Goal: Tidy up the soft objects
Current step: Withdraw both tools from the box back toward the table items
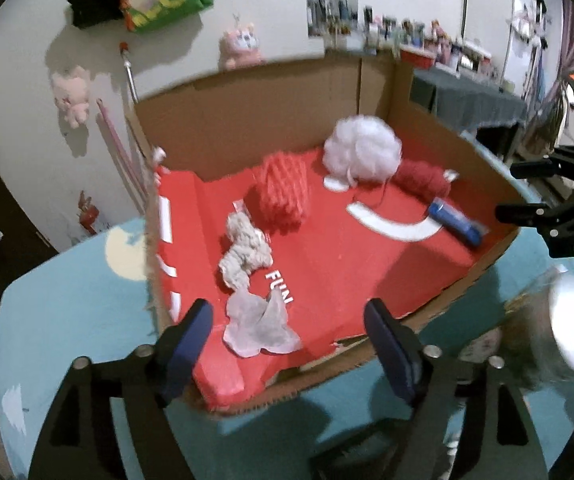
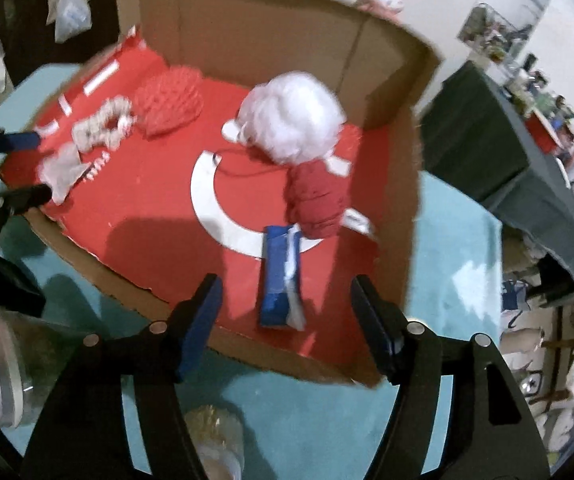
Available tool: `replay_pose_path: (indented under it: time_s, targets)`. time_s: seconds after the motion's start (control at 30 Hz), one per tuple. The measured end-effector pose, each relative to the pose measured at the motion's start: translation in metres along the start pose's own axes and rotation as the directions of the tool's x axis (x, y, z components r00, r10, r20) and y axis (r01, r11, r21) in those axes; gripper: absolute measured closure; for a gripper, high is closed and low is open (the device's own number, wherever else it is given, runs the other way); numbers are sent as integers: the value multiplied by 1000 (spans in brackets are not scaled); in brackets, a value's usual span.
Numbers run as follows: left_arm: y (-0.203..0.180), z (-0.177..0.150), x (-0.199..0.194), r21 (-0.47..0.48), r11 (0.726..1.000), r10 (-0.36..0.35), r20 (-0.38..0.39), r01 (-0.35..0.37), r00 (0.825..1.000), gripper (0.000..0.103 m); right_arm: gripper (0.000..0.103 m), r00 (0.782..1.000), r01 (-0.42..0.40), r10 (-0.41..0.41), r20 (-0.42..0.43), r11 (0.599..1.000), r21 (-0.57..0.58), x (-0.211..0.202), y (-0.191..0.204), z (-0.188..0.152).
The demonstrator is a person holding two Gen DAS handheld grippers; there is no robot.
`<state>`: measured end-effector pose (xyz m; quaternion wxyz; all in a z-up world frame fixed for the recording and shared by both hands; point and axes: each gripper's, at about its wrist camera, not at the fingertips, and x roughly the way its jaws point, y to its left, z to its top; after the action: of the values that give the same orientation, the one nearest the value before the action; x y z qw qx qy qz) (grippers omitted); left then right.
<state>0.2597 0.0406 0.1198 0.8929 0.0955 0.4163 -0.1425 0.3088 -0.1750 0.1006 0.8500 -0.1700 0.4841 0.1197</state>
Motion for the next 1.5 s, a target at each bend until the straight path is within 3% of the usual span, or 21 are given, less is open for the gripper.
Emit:
replay_pose_path:
  time_s: [0.07, 0.2, 0.27, 0.53, 0.7, 0.93, 1.13, 1.23, 1.3, 1.5]
  targets:
    - [-2, -2, -23, -15, 1000, 9, 54, -8, 999, 16, 30, 999, 16, -17, 36, 1000, 17, -17, -5, -2]
    - [-10, -8, -68, -51, 999, 28, 164, -20, 986, 3, 28, 990, 10, -19, 142, 998, 67, -62, -9, -11]
    - [-16, -11, -87, -60, 998, 31, 206, -19, 978, 1, 21, 980, 16, -30, 195, 997, 74, -89, -3, -18]
    - [-54, -45, -158, -72, 997, 43, 363, -18, 931, 0, 18, 925, 9, -43, 377, 996, 93, -166, 29, -64]
    - [-78, -76, -180, -81, 997, 45, 429, -11, 902, 0, 13, 886, -19, -38, 462, 993, 119, -194, 53, -104]
    - [-103, -117, -193, -99, 995, 61, 478, -16, 876, 0, 12, 842, -9, -87, 533, 985, 175, -212, 78, -158]
    - [-109, -146, -184, -149, 988, 110, 484, -42, 868, 0, 11, 826, 9, -134, 547, 974, 225, -205, 91, -188]
    - [-112, -156, -174, -159, 987, 106, 475, -34, 874, 0, 10, 798, 68, -197, 569, 969, 240, -200, 100, -203]
    - [-114, -162, -166, -155, 988, 94, 464, -23, 881, 0, 10, 794, 70, -206, 572, 965, 251, -195, 102, -210]
    - [-119, -180, -145, -174, 984, 113, 427, -42, 897, 0, 10, 824, 28, -183, 536, 958, 285, -168, 100, -230]
